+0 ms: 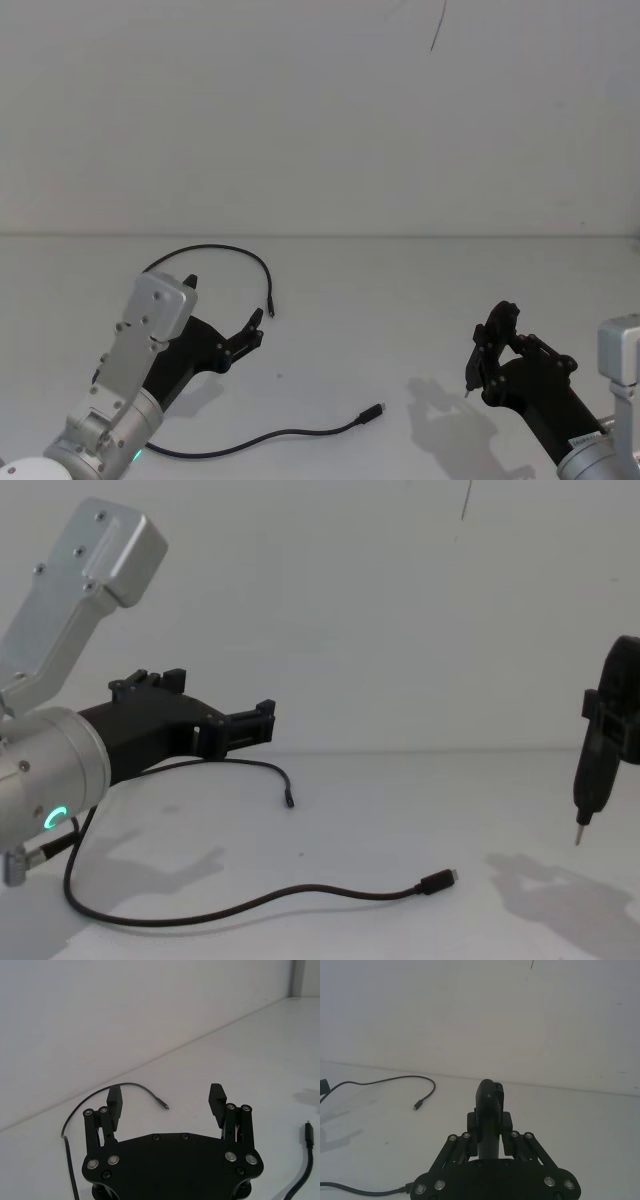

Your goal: Pick up the data cable with the one hand.

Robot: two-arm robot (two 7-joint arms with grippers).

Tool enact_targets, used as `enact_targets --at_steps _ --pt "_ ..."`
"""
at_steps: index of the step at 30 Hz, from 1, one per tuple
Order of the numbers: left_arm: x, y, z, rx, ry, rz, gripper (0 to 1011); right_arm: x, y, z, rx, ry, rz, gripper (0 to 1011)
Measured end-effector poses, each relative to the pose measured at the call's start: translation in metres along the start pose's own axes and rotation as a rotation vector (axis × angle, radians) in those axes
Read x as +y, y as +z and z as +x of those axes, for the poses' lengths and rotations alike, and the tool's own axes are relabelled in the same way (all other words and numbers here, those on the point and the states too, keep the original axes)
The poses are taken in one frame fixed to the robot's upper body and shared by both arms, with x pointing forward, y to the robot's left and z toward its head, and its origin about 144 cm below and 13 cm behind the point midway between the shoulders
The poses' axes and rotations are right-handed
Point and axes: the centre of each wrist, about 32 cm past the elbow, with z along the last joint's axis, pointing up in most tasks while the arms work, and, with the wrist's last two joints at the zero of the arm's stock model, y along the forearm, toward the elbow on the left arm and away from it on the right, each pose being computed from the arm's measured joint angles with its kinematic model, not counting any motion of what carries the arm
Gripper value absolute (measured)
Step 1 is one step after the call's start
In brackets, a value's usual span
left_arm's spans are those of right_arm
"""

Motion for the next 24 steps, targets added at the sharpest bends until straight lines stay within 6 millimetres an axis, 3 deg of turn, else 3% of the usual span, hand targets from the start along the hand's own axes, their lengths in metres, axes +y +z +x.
enact_targets --at_steps 12,24 --pt "0.004 0.001 0.007 -0.021 -0.095 0.003 1001 0.0 0.0 0.0 0.0 0.0 0.0 263" --pt "0.008 0.004 0.04 -0.064 -0.277 0.049 1000 0.0 0.0 0.0 0.0 0.0 0.0 263"
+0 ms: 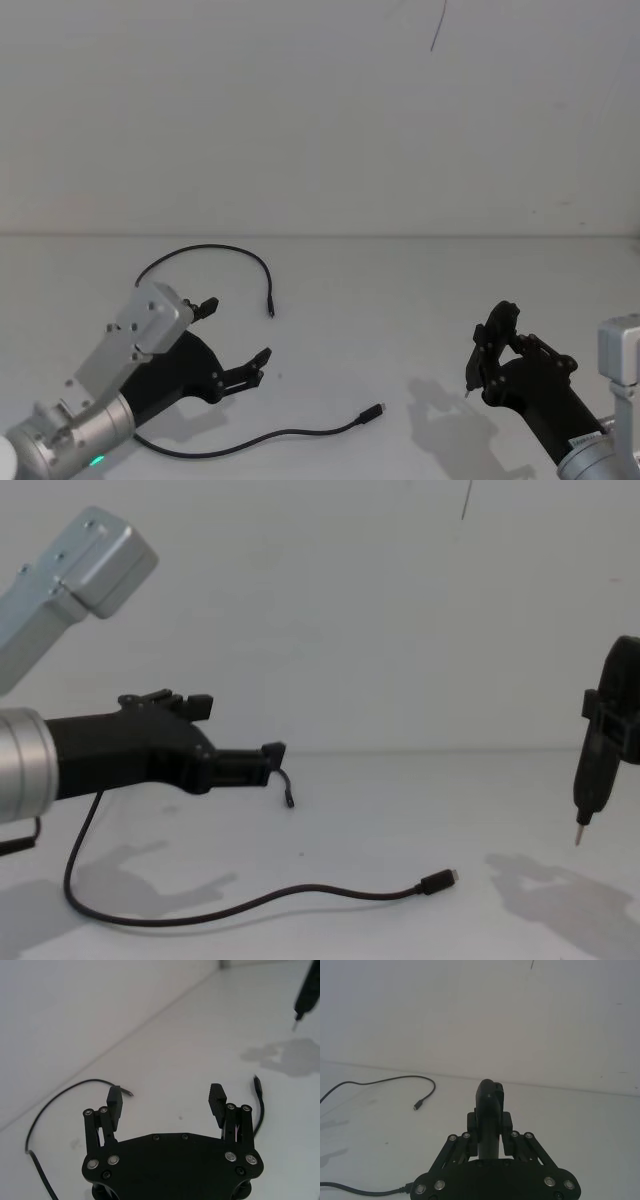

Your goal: Pick up the data cable with the one hand.

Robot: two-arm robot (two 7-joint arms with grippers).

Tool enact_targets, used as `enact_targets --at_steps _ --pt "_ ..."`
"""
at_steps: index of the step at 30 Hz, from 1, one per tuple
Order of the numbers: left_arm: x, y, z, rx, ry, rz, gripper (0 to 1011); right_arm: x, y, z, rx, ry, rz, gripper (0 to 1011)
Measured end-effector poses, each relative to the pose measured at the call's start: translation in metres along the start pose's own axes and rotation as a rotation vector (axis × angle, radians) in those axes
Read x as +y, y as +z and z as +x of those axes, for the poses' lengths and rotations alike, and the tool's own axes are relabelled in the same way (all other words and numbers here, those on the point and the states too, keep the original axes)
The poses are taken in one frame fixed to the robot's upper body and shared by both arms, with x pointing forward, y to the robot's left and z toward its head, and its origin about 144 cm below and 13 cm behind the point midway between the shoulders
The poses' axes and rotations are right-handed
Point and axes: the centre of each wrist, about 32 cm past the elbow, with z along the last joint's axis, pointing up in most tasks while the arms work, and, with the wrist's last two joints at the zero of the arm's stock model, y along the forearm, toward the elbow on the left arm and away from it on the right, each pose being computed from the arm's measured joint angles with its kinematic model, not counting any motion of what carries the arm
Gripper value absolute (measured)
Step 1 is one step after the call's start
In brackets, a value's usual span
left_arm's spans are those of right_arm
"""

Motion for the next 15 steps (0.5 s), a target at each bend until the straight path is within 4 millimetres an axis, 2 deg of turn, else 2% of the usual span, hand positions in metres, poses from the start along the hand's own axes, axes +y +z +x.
enact_targets --at_steps 8,15 --pt "0.001 0.002 0.033 -0.02 -0.167 0.079 1000 0.0 0.0 0.0 0.0 0.0 0.0 263" --pt "-0.007 0.004 0.045 -0.021 -0.265 0.128 1001 0.0 0.0 0.0 0.0 0.0 0.0 263"
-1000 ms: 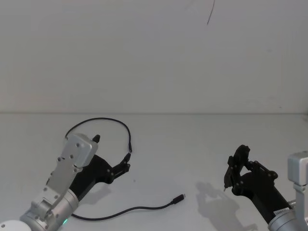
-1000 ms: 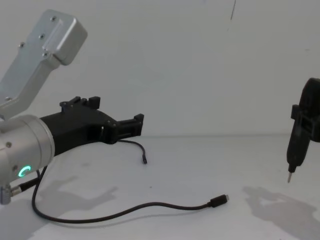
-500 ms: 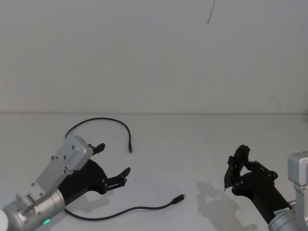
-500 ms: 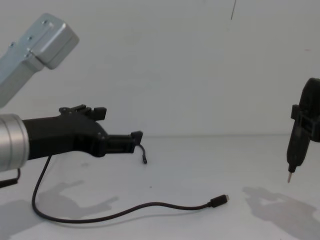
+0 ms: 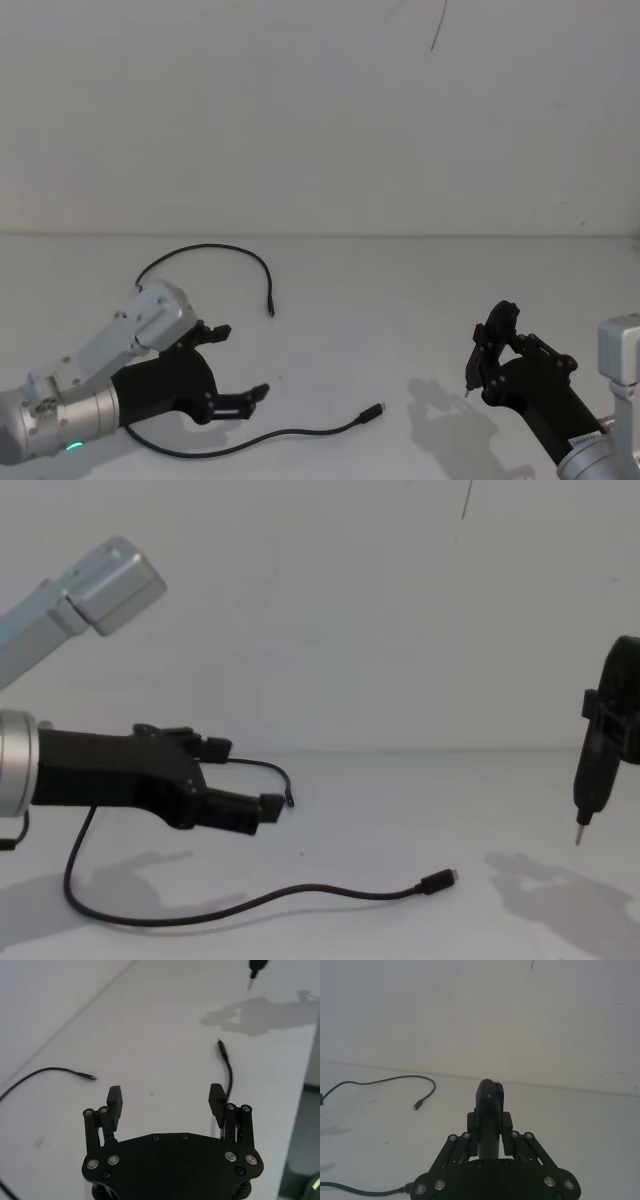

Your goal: Pick up the data cable with the one hand.

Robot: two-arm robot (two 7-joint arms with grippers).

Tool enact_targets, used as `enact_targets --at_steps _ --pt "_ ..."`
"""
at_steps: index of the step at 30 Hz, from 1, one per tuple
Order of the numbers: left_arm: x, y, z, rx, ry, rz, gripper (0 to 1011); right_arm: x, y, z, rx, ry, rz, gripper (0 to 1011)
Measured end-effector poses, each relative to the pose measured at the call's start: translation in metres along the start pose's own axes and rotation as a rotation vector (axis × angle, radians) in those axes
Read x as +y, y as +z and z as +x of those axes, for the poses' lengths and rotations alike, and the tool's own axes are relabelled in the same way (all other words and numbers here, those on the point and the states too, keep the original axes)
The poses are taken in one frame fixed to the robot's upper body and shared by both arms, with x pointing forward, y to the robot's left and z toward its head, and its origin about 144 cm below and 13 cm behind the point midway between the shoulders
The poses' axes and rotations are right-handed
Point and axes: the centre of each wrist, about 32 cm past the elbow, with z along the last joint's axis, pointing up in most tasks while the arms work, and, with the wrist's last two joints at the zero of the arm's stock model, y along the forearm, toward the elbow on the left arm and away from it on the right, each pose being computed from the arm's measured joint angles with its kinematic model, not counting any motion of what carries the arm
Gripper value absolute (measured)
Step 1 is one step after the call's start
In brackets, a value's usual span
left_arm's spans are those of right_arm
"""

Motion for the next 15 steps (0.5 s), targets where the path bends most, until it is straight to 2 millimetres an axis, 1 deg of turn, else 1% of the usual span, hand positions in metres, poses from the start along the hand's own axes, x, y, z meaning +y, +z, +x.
enact_targets --at_steps 15 --pt "-0.021 0.005 0.011 0.006 -0.136 0.089 1000 0.0 0.0 0.0 0.0 0.0 0.0 263"
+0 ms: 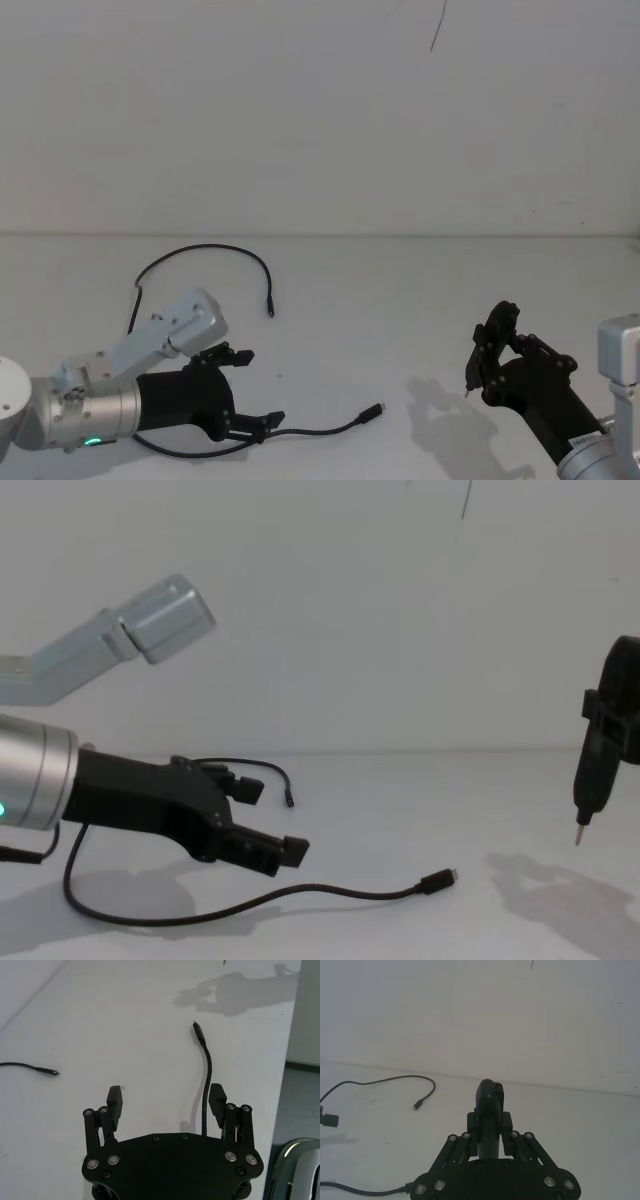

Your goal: Pick up the data cable with the one hand.

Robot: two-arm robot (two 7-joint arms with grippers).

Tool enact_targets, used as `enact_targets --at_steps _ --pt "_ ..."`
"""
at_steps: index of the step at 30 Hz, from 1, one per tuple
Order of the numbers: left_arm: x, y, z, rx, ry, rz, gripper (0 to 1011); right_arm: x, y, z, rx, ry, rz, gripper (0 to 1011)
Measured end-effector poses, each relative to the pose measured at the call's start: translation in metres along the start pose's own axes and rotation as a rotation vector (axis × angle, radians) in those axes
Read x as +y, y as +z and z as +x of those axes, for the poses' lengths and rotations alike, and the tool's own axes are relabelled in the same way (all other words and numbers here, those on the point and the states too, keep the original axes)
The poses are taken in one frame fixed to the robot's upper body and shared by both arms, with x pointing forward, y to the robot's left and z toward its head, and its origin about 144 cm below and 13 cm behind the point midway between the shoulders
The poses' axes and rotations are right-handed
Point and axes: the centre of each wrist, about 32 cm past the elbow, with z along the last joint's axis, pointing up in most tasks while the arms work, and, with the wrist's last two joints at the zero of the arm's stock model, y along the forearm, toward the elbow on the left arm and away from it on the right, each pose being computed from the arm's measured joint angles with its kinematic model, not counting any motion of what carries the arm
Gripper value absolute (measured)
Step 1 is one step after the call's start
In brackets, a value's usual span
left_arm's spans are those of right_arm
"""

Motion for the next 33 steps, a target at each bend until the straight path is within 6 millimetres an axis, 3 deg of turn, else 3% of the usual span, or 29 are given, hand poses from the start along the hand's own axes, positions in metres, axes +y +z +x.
enact_targets --at_steps 33 --pt "-0.026 -0.001 0.001 -0.033 -0.057 0.077 1001 0.0 0.0 0.0 0.0 0.0 0.0 263"
